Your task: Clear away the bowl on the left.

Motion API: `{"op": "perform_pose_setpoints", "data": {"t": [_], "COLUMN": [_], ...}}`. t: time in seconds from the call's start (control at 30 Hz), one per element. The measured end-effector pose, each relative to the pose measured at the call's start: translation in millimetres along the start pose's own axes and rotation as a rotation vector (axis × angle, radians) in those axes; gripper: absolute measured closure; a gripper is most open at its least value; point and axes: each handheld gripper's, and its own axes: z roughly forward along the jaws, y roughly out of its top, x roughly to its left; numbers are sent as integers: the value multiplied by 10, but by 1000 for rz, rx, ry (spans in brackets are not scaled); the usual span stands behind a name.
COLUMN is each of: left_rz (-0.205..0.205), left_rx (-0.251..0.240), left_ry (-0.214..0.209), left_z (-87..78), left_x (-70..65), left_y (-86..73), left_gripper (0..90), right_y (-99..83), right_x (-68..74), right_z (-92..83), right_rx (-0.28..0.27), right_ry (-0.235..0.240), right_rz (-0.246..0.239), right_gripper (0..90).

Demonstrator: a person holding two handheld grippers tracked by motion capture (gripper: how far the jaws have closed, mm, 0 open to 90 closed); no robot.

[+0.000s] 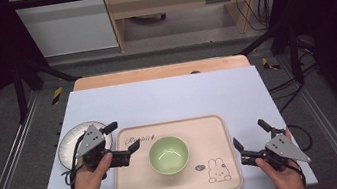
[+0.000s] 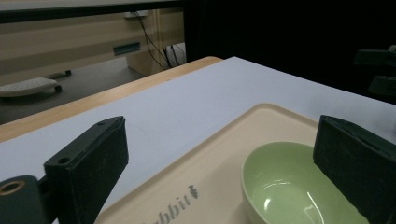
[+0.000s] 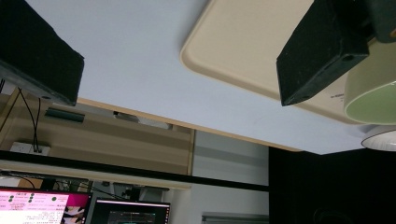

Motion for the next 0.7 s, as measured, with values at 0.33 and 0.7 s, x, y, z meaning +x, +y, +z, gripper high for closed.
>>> {"op": "perform_pose_setpoints", "data": {"t": [0.33, 0.7], "left_rz": [-16, 8], "left_rx": [-32, -79], "left_ry": [89, 139], "left_z": [-358, -582], "left_x": [261, 421], "left_y": [-172, -238], "left_gripper": [34, 35], "right_y": [-7, -9], "right_x": [7, 12], "right_z": [13, 14], "right_rx": [-1, 6], "right_ry": [6, 8], "right_rz": [-9, -14], "right_gripper": [10, 10]}}
